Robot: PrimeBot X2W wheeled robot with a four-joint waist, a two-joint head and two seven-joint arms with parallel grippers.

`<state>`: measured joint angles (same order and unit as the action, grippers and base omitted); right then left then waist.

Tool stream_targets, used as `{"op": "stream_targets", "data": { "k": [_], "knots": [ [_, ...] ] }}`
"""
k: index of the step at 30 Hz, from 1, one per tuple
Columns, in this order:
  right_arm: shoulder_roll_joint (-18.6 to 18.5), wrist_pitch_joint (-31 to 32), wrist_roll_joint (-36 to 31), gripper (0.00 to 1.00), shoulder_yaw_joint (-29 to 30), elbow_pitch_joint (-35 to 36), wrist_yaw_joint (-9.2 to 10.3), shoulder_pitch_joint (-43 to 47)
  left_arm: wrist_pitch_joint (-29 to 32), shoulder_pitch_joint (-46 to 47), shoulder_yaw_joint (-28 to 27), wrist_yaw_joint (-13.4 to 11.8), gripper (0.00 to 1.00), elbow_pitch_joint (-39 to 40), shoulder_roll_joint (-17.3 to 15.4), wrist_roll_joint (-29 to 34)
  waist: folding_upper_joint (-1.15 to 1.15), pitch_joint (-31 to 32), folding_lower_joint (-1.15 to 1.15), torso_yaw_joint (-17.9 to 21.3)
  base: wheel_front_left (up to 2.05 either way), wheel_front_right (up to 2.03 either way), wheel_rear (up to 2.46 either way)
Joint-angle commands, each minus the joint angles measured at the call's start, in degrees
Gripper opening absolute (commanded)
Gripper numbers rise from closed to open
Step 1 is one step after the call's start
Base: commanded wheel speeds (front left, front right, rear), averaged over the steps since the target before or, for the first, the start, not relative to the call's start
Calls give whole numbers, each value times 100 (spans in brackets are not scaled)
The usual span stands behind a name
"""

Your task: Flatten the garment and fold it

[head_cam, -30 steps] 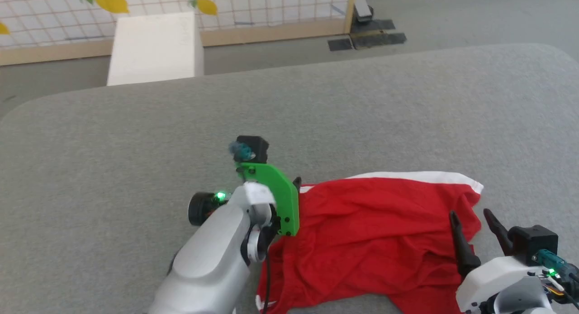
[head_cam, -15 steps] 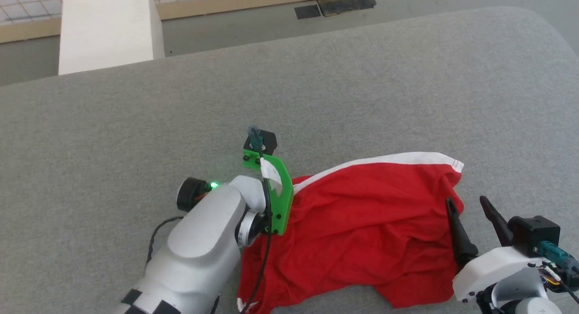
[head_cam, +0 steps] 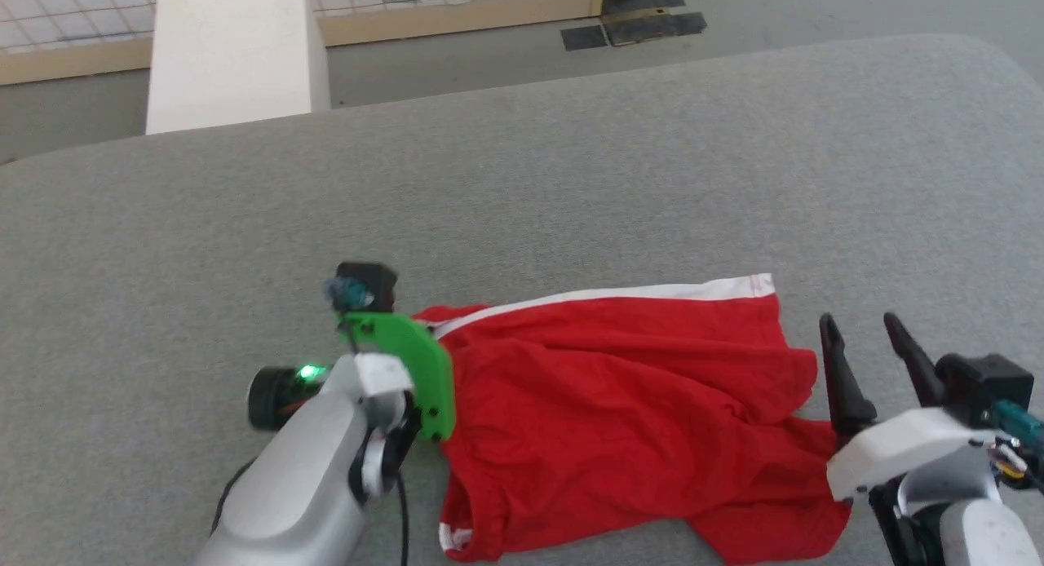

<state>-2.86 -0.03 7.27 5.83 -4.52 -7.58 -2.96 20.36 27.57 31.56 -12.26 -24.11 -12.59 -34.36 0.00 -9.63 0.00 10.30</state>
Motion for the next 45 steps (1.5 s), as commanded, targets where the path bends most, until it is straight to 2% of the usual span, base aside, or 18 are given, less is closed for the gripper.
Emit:
{"op": "stream_targets", "data": {
  "k": [1, 7, 11, 17, 21, 26, 27, 28, 29, 30, 33, 38, 45],
  "knots": [
    [-2, -21, -84, 100, 19, -12, 9, -185, -97, -186, -60, -45, 0, 109, -113, -28, 0, 37, 0, -157, 0, 0, 0],
    [-2, 270, -344, 100, 104, -570, 9, -970, -291, -658, -131, -65, 0, 591, -284, -114, 0, -72, 0, -461, 0, 0, 0],
    [-5, 800, -471, 100, 42, -1230, 9, -1691, -270, -710, -101, -60, 0, 753, -262, -152, 0, -220, 0, -629, 0, 0, 0],
    [-57, 2312, -897, 100, 38, -2370, 9, -2596, -201, -594, -43, -49, 0, 857, -217, -159, 0, -472, 0, -809, 0, 0, 0],
    [-109, 3093, -1115, 100, -126, -2758, 9, -2942, -161, -514, -15, -29, 0, 885, -207, -163, 0, -606, 0, -866, 0, 0, 0],
    [-227, 3985, -1071, 100, -568, -3123, 9, -3190, -122, -457, 10, 18, 0, 877, -209, -196, 0, -707, 0, -880, 0, 0, 0],
    [-252, 4212, -1030, 58, -655, -3179, 9, -3203, -112, -457, 14, 27, 0, 870, -209, -207, 0, -709, 0, -877, 0, 0, 0],
    [-287, 4481, -974, 41, -767, -3211, 9, -3212, -107, -458, 19, 32, 0, 863, -212, -213, 0, -706, 0, -874, 0, 0, 0],
    [-326, 4720, -909, 4, -878, -3205, 9, -3211, -107, -462, 23, 36, 0, 857, -216, -218, 0, -697, 0, -869, 0, 0, 0],
    [-364, 4872, -851, 0, -957, -3175, 9, -3205, -103, -469, 29, 43, 0, 849, -220, -224, 0, -681, 0, -863, 0, 0, 0],
    [-513, 5159, -664, 0, -1158, -2933, 9, -3149, -89, -504, 42, 63, 0, 830, -237, -252, 0, -612, 0, -834, 0, 0, 0],
    [-673, 5058, -397, 0, -1276, -2372, 9, -3031, -215, -381, 48, 225, 0, 885, -396, -181, 0, -501, 0, -771, 0, 0, 0],
    [-897, 4605, -163, 0, -1377, -1648, 9, -3448, -576, 458, -270, 740, 0, 1009, -854, -138, 0, -547, 0, -604, 0, 0, 0]
  ]
}}
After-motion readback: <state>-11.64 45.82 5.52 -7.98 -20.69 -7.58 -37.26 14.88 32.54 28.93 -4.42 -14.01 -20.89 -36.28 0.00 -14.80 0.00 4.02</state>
